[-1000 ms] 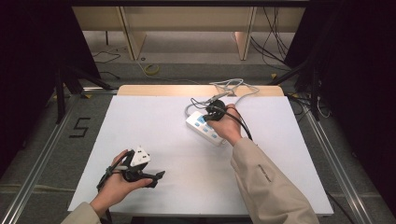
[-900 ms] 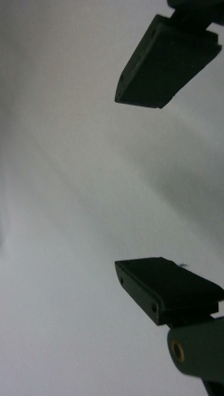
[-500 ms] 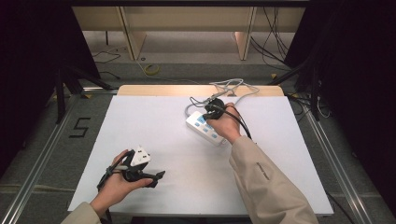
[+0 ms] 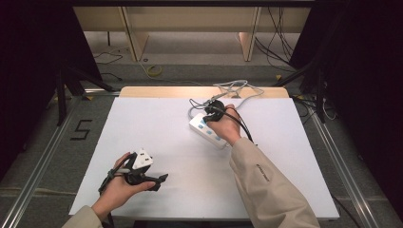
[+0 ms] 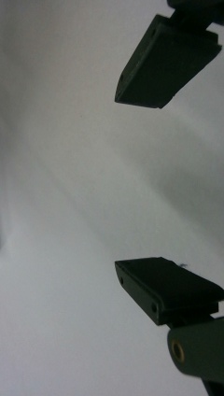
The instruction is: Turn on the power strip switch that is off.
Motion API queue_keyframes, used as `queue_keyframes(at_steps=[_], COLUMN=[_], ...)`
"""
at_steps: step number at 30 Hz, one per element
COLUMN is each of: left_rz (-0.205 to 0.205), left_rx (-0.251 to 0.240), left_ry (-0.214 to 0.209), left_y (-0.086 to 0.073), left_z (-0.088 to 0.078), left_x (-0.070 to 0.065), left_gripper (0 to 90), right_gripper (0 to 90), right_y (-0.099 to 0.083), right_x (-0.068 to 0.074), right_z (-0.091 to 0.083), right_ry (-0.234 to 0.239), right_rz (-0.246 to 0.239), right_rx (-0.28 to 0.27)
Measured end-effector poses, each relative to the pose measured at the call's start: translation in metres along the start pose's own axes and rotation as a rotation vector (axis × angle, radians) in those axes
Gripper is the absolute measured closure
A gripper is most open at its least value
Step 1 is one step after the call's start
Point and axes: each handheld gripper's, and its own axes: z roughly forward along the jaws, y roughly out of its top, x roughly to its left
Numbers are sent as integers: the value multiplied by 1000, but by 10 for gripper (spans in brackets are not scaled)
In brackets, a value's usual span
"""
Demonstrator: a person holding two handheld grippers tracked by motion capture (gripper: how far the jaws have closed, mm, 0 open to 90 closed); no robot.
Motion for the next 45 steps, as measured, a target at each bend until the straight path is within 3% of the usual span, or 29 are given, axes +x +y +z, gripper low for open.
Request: queue_keyframes(at_steps=[31, 45], left_rz=[2, 2], left_rx=[1, -2], left_ry=[-2, -2], left_y=[0, 1], left_z=[-1, 0], left_x=[0, -1], left_gripper=[161, 161], right_gripper=[900, 900], right_y=[8, 11], right_x=[4, 6], right_z=[12, 16], right_ry=[22, 12], right_rz=[-15, -9], right_rx=[21, 57])
